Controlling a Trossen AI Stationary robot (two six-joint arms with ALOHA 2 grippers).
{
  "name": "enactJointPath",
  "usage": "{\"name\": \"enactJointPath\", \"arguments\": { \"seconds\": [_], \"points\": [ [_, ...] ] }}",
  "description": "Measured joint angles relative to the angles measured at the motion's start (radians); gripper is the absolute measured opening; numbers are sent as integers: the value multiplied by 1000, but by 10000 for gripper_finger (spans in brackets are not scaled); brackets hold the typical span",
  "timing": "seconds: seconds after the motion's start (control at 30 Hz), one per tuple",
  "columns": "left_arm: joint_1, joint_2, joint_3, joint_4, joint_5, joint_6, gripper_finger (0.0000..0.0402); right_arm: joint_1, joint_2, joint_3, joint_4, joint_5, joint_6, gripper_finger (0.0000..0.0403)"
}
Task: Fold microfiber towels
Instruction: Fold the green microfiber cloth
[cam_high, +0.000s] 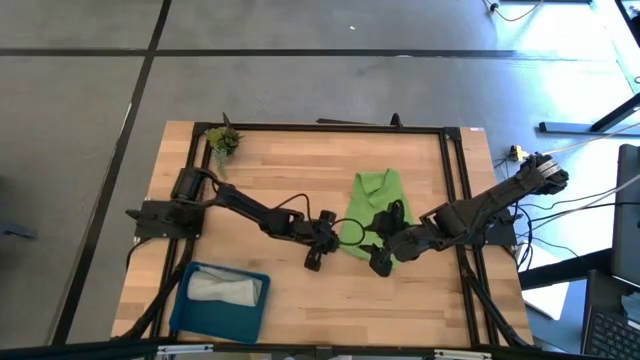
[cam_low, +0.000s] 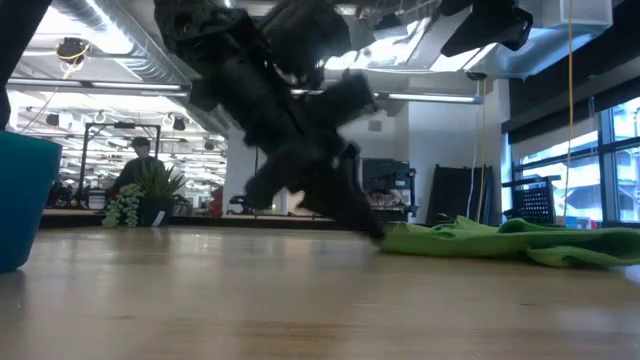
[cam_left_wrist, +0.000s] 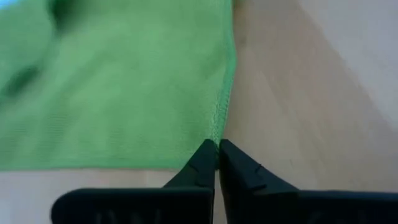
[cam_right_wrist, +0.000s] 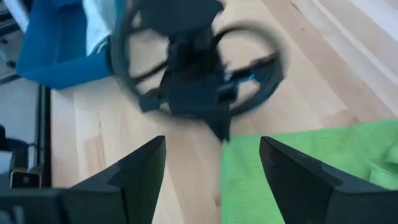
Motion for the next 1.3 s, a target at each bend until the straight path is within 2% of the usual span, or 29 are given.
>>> {"name": "enactJointPath", "arguments": {
  "seconds": [0.27,0.5,0.77,0.93,1.17,1.3],
  "points": [
    [28,-140,2,-133,-16,0,1,71,25,-25,10,-2,-56,262],
    [45,-254,2,-184,-23,28,0,107,173,-26,47,47,-49,261],
    [52,-321,3,-228,-15,42,0,107,339,-26,205,245,-7,262],
    [57,-323,3,-238,-15,35,0,107,424,-26,209,404,35,261],
    [57,-324,3,-251,-15,29,0,106,499,-25,214,517,135,260],
    [56,-333,3,-253,-15,28,0,105,526,-25,215,525,162,249]
  ]
}}
